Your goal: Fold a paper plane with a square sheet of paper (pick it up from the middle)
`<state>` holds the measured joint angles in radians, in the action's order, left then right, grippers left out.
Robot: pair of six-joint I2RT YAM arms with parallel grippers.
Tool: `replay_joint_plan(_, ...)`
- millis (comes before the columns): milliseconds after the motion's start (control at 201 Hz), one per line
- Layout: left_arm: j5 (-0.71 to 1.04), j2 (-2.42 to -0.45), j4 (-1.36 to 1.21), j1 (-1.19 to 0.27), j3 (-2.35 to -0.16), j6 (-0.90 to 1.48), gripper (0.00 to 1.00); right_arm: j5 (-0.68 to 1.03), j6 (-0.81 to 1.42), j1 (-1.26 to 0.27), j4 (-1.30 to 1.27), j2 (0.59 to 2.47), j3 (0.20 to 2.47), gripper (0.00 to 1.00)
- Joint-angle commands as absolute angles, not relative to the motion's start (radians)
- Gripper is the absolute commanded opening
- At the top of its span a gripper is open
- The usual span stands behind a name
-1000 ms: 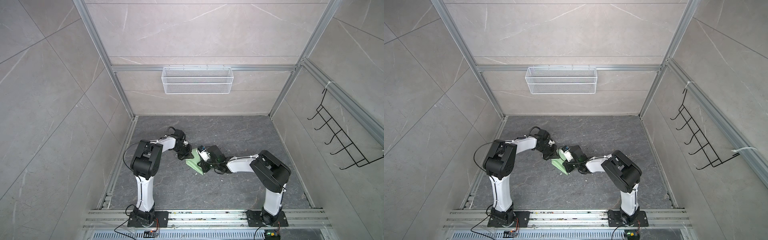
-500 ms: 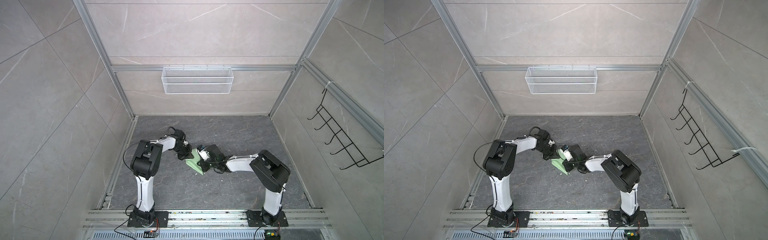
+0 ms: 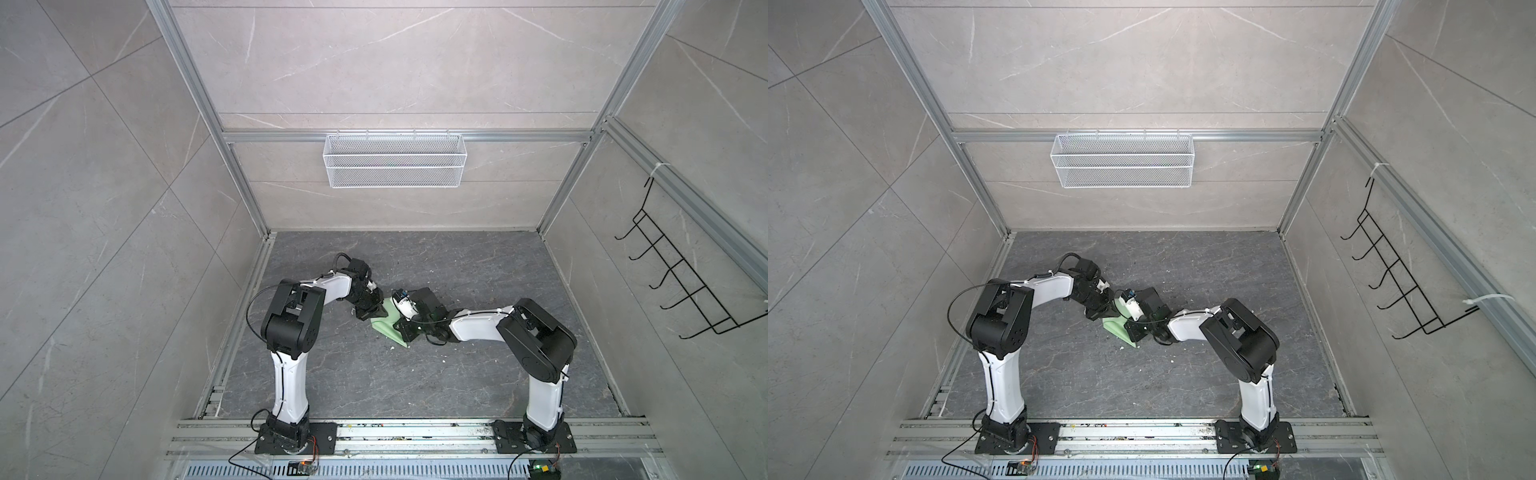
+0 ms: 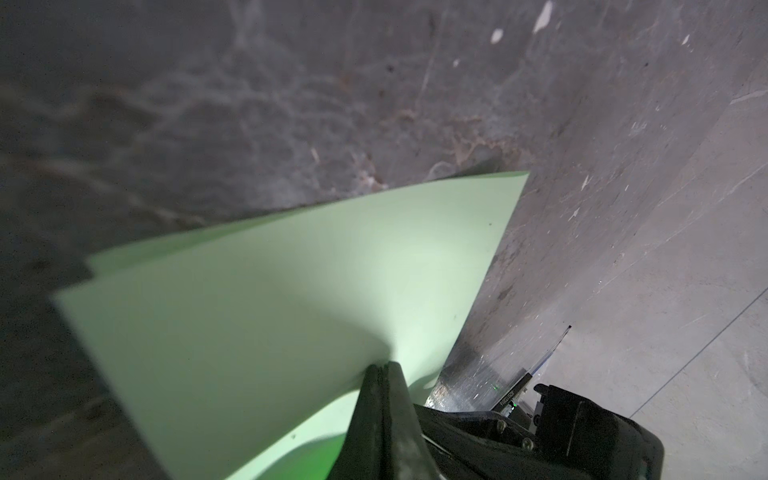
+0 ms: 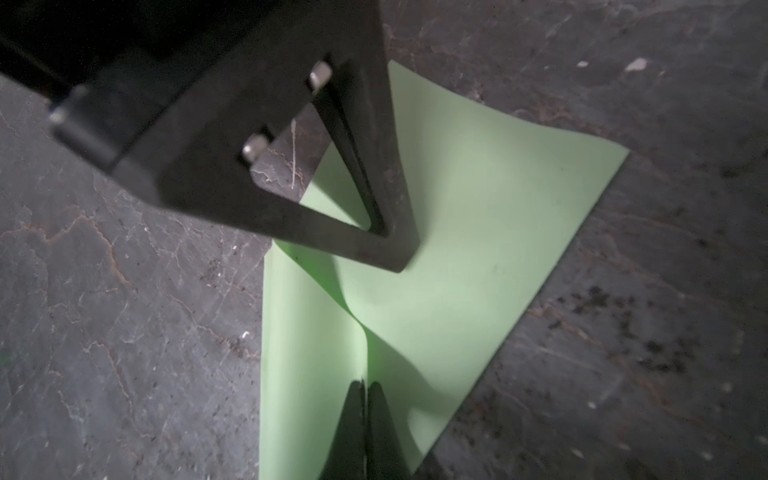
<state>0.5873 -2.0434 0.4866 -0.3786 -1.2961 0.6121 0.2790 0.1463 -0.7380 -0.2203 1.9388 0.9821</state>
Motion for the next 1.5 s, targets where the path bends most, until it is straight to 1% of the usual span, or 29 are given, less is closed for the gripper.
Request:
replay_joint_plan(0,0.529,-2.099,0.526,-0.391,-1.285,0.596,0.00,0.262,0.143,-0.734,-0.170,1.967,0.992,0.04)
replay_joint_plan(154,0.531,-2.071,0.529,-0.388,-1.301,0.600,0.00,0.269,0.142,-0.735,-0.169,1.962,0.983,0.05)
replay_joint_plan(309,0.549,-1.991,0.486,-0.379,-1.305,0.642,0.00,0.288,0.147,-0.734,-0.166,1.955,0.979,0.05)
replay_joint_plan(463,0.541,-1.894,0.399,-0.368,-1.249,0.720,0.11,0.290,0.151,-0.735,-0.166,1.957,0.979,0.05)
replay_joint_plan(562,0.526,-1.826,0.319,-0.367,-1.170,0.762,0.15,0.290,0.155,-0.734,-0.167,1.958,0.979,0.05)
replay_joint_plan(682,0.544,-1.736,0.157,-0.370,-1.024,0.829,0.18,0.291,0.156,-0.733,-0.166,1.959,0.979,0.05)
replay_joint_plan(801,0.566,-1.674,0.024,-0.384,-0.906,0.885,0.17,0.295,0.157,-0.733,-0.164,1.959,0.979,0.05)
replay_joint_plan(936,0.591,-1.679,-0.080,-0.422,-0.839,0.917,0.14,0.302,0.158,-0.732,-0.166,1.960,0.977,0.05)
replay_joint_plan(1224,0.581,-1.751,-0.109,-0.447,-0.828,0.941,0.08,0.316,0.154,-0.730,-0.157,1.959,0.982,0.06)
replay_joint_plan(1498,0.547,-1.738,-0.060,-0.451,-0.801,0.925,0.07,0.325,0.157,-0.730,-0.140,1.974,0.997,0.11)
